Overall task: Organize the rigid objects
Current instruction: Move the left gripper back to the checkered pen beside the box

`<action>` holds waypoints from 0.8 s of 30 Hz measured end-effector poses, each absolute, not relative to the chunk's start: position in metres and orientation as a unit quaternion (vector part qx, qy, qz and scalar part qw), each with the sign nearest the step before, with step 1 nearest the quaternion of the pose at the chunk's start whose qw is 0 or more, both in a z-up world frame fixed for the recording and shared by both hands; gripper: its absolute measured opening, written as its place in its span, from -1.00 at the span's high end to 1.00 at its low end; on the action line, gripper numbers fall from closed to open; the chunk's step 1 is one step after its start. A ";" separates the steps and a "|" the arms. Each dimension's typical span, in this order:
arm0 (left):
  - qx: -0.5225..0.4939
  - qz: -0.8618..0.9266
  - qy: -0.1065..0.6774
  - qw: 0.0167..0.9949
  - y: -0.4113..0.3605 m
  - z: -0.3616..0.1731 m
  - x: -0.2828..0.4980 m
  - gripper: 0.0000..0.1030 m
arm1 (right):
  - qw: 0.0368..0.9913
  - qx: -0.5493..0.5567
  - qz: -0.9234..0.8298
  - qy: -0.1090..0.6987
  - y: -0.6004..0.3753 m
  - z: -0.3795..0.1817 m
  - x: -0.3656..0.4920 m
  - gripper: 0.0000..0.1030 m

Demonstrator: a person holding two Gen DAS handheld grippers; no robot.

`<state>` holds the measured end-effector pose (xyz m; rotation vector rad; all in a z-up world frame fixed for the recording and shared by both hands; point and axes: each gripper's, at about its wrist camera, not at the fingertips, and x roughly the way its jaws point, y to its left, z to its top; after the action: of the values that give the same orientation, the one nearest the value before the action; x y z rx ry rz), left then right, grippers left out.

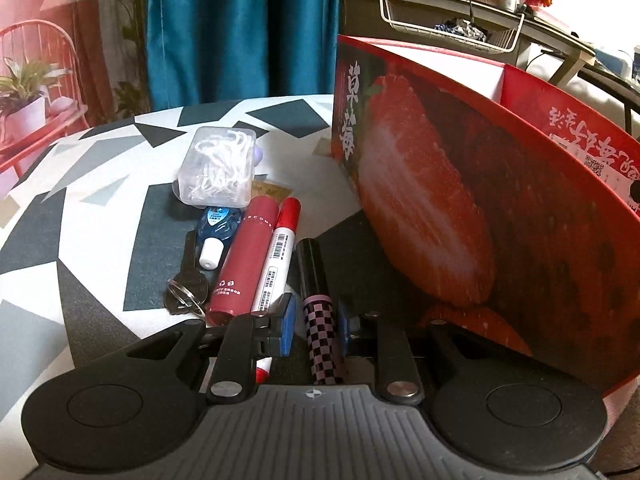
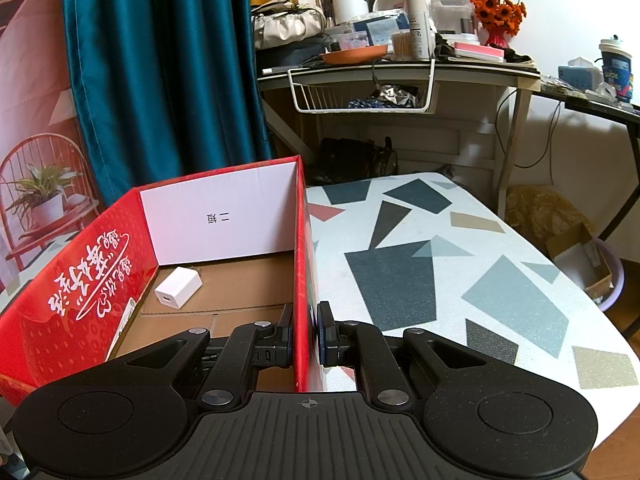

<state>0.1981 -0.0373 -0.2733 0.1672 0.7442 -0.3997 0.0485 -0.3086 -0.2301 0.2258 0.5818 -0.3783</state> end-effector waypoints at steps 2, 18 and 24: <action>0.079 -0.193 0.359 0.910 -0.037 -0.273 0.198 0.54 | 0.934 0.110 -0.185 0.284 -0.309 -0.230 0.049 0.81; 0.076 -0.192 0.354 0.912 -0.037 -0.275 0.198 0.54 | 0.934 0.107 -0.188 0.285 -0.308 -0.230 0.048 0.81; 0.071 -0.189 0.356 0.912 -0.037 -0.275 0.199 0.54 | 0.933 0.095 -0.194 0.287 -0.305 -0.230 0.050 0.81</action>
<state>0.1987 -0.0367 -0.2748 0.1460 0.7330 -0.3897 0.0496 -0.3045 -0.2303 0.1948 0.5866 -0.3959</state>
